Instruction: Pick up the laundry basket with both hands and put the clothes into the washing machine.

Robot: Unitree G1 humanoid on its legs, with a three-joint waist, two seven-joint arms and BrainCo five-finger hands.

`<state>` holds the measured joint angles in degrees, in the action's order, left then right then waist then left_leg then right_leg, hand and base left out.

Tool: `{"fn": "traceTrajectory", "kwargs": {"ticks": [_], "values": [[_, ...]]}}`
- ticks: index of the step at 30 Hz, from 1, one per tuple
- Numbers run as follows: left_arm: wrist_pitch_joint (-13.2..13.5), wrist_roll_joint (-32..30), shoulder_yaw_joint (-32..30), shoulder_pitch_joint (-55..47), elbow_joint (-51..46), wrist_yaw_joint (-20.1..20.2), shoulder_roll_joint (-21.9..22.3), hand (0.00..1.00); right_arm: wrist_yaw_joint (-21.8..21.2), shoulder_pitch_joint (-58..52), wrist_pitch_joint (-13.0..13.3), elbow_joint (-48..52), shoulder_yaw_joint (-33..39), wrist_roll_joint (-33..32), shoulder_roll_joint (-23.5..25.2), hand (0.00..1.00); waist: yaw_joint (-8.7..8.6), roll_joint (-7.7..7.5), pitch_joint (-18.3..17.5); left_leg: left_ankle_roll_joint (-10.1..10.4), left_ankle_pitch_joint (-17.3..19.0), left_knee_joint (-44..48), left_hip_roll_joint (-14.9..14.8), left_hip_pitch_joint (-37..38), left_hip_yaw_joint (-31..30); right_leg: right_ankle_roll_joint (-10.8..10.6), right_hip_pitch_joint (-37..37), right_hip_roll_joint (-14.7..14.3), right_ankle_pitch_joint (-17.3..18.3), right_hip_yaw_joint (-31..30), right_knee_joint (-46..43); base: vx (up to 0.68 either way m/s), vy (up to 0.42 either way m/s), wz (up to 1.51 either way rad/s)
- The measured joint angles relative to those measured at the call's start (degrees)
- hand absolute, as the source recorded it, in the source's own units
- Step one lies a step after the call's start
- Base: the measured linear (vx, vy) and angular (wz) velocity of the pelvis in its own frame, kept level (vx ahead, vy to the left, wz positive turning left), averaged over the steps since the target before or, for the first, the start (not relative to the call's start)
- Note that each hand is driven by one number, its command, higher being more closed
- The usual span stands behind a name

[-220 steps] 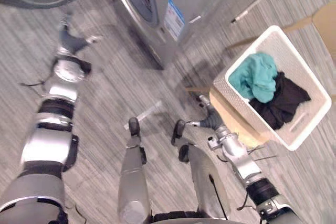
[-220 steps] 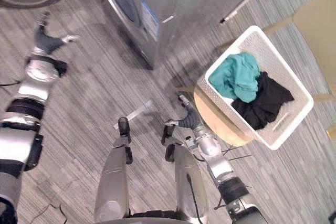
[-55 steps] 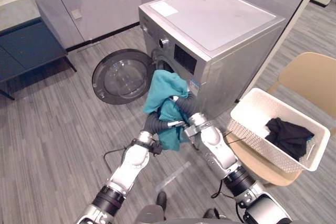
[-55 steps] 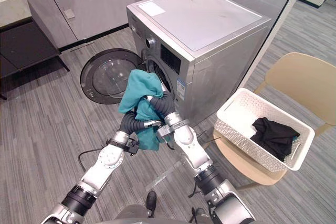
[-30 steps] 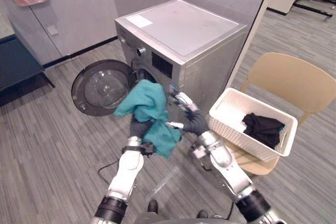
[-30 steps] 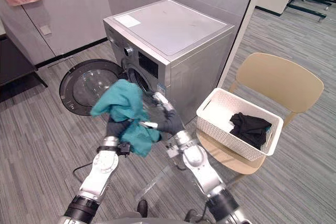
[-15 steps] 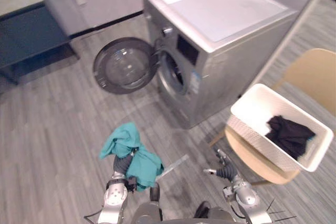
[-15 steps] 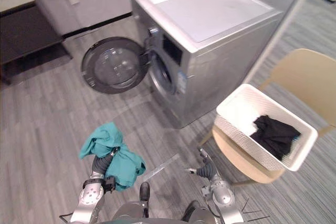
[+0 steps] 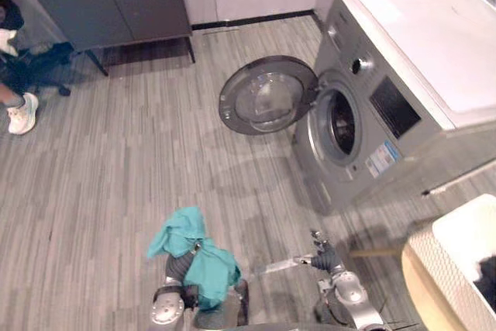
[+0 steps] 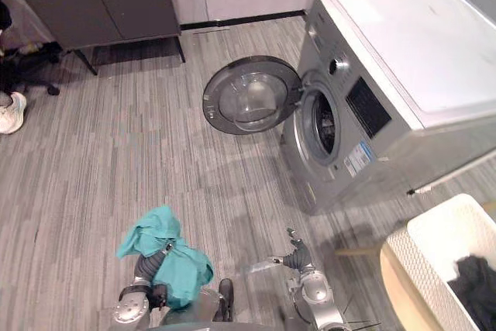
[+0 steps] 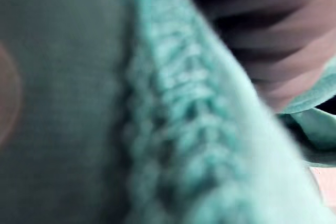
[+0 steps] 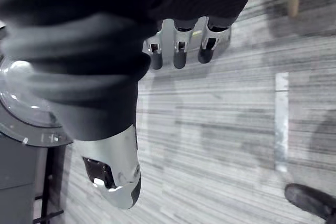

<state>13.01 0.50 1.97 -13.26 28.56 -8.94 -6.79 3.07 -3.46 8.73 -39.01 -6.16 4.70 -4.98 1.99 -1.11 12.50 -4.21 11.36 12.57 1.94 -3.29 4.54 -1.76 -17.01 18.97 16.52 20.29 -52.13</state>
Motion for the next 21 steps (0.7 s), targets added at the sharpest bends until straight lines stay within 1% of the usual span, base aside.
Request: {"fn": "traceTrajectory", "kwargs": {"ticks": [1,2,3,4,5,6,7,8,9,10,11,12,13,15,16,17,18,19,20,21], "values": [[0.0,0.0,0.3,0.1,0.0,0.0,-0.1,1.0,0.0,0.5,0.0,0.0,-0.1,-0.4,0.0,0.0,-0.01,-0.16,0.2,0.1,0.4,-0.7,0.1,1.2,0.0,0.1,-1.7,-1.1,0.1,0.8,1.8,0.32,0.029,0.16],[0.0,0.0,1.0,0.7,0.0,0.0,-0.3,1.0,0.0,0.8,0.0,0.0,-0.3,-1.3,-0.1,0.0,-0.1,-0.14,0.3,0.6,1.2,-1.3,0.2,2.3,-0.2,0.3,-4.8,-2.3,-0.1,3.7,6.9,0.37,0.012,0.18],[0.0,0.0,1.7,1.6,0.0,0.1,-0.5,1.0,0.0,0.9,0.1,0.1,-0.5,-1.9,-0.1,0.0,-0.71,-0.24,0.2,1.5,1.5,-1.7,0.5,3.3,-0.8,0.0,-6.9,-3.4,-0.8,6.0,13.2,0.39,-0.007,0.34],[0.0,0.0,2.1,2.3,0.1,0.1,-0.5,1.0,0.0,0.9,0.1,0.1,-0.5,-1.9,-0.1,0.0,-1.31,-0.31,0.3,2.1,2.0,-1.6,0.6,4.0,-1.5,0.4,-7.6,-4.2,-1.8,6.4,17.0,0.48,-0.05,0.55],[0.0,0.0,2.8,3.1,0.2,0.1,-0.5,1.0,0.0,0.5,0.0,0.2,-0.5,-1.9,-0.1,0.0,-1.78,-0.52,0.2,3.8,3.1,-1.6,0.8,5.4,-2.3,1.7,-8.3,-5.3,-4.0,6.2,20.7,0.53,-0.091,0.82],[0.1,-0.1,4.4,3.7,0.1,0.2,-0.6,1.0,0.0,-0.6,-0.1,1.1,-0.5,-1.9,0.0,0.0,-2.81,-1.28,-0.2,6.4,4.8,0.3,1.3,6.3,-2.3,3.6,-7.8,-5.5,-8.0,6.5,22.9,0.56,-0.107,0.96],[0.1,-0.1,4.8,4.3,0.6,0.2,-0.2,1.0,-0.1,-0.9,-0.1,1.8,-0.5,-1.9,-0.4,0.0,-3.64,-0.48,0.2,8.1,5.8,4.7,0.8,5.5,-2.3,7.4,-6.7,-5.8,-9.3,6.2,22.1,0.57,-0.121,0.64],[0.1,-0.1,5.3,4.7,0.3,0.3,0.5,1.0,-0.4,-0.5,-0.1,1.9,-0.6,-1.8,-0.8,0.0,-3.67,0.93,0.5,9.3,5.5,12.4,-1.5,3.0,-0.3,7.3,-4.8,-7.3,-8.2,6.4,22.9,0.59,-0.121,-0.06],[0.1,-0.1,5.4,4.5,0.2,0.8,1.3,1.0,-0.5,-0.1,-0.1,3.5,-0.6,-1.9,-1.1,0.0,-3.09,2.5,0.6,12.1,3.7,22.9,-4.7,-0.6,2.6,7.7,-2.4,-9.7,-7.2,5.9,24.9,0.71,-0.137,-0.55],[0.1,-0.1,5.4,4.5,0.3,1.3,1.6,1.0,-0.5,-0.1,0.0,4.6,-0.6,-1.9,-1.3,0.0,-2.81,3.19,0.7,12.7,0.8,29.9,-6.5,-2.7,3.8,8.1,-0.6,-11.5,-6.5,5.3,26.2,0.59,-0.102,-0.85],[0.1,-0.1,5.9,4.6,0.3,1.4,1.7,1.0,-0.4,0.2,0.2,5.1,-0.7,-1.9,-1.2,0.0,-2.48,3.44,1.1,11.7,0.1,38.0,-9.4,-5.6,4.7,8.5,2.6,-13.9,-6.2,3.9,28.3,0.56,-0.081,-0.77],[0.1,-0.1,6.5,4.9,0.3,1.4,1.7,1.0,-0.3,0.3,0.3,5.2,-0.7,-1.9,-1.0,0.0,-2.38,3.23,1.2,10.4,1.0,41.1,-10.7,-6.6,5.4,8.6,4.5,-14.9,-6.1,2.7,29.6,0.52,-0.049,-0.94],[0.1,-0.1,7.5,5.6,0.3,1.7,1.5,1.0,0.0,0.4,0.8,5.3,-0.6,-1.9,-0.7,0.0,-2.17,2.17,1.9,8.4,2.2,43.2,-11.5,-8.2,6.4,8.5,8.0,-15.8,-6.1,0.1,32.2,0.5,-0.033,-0.88],[0.3,-0.2,9.2,7.3,0.0,2.8,1.5,1.0,0.5,0.4,1.3,5.4,-0.4,-1.9,-1.2,0.0,-1.97,0.72,2.7,6.0,3.7,39.4,-11.0,-11.2,6.4,8.0,11.9,-15.9,-6.5,-4.1,35.8,0.43,0.041,-1.03],[0.4,-0.2,9.9,7.9,-0.1,3.1,1.5,1.0,0.6,0.4,1.5,5.4,-0.4,-1.9,-1.3,0.0,-1.59,0.53,2.8,6.0,4.4,35.6,-10.4,-12.8,5.3,7.8,12.8,-15.9,-6.6,-6.4,36.8,0.45,0.149,-1.19],[0.5,-0.3,10.1,8.2,-0.2,3.7,1.5,1.0,0.7,0.3,1.6,5.4,-0.4,-1.9,-1.4,0.0,-1.32,0.55,2.8,6.0,4.4,30.5,-9.1,-14.5,2.6,7.6,13.0,-15.9,-6.7,-8.5,37.2,0.35,0.184,-1.34],[0.5,-0.6,10.3,8.3,-0.9,3.9,1.4,1.0,0.7,0.4,1.6,5.3,-0.5,-1.9,-1.2,0.0,-1.19,0.47,2.9,6.2,4.2,23.7,-7.3,-15.7,-2.5,7.2,13.0,-15.9,-6.8,-11.3,37.1,0.33,0.256,-1.44],[0.6,-0.8,10.3,8.3,-1.1,3.8,1.4,1.0,0.7,0.6,1.6,4.9,-0.3,-1.8,-1.0,0.0,-1.16,0.54,2.9,8.2,2.5,16.0,-5.7,-15.9,-7.8,5.1,13.1,-15.8,-6.8,-13.8,36.8,0.34,0.322,-1.57],[0.6,-1.0,10.6,8.0,-1.2,3.8,1.6,1.0,0.8,0.6,1.6,4.7,-0.2,-1.8,-1.1,0.0,-1.07,1.43,2.7,9.9,-3.2,7.7,-5.8,-14.2,-11.7,3.0,13.2,-16.4,-5.7,-16.6,36.1,0.44,0.511,-1.84],[0.5,-1.2,11.6,8.8,-0.5,3.8,1.5,1.0,1.1,1.2,1.8,3.7,0.0,-1.8,-1.0,0.0,-1.3,1.63,3.5,9.3,-8.7,6.8,-6.7,-14.0,-11.2,-0.9,13.6,-16.9,-3.2,-21.1,35.5,0.31,0.389,-1.36]]}}
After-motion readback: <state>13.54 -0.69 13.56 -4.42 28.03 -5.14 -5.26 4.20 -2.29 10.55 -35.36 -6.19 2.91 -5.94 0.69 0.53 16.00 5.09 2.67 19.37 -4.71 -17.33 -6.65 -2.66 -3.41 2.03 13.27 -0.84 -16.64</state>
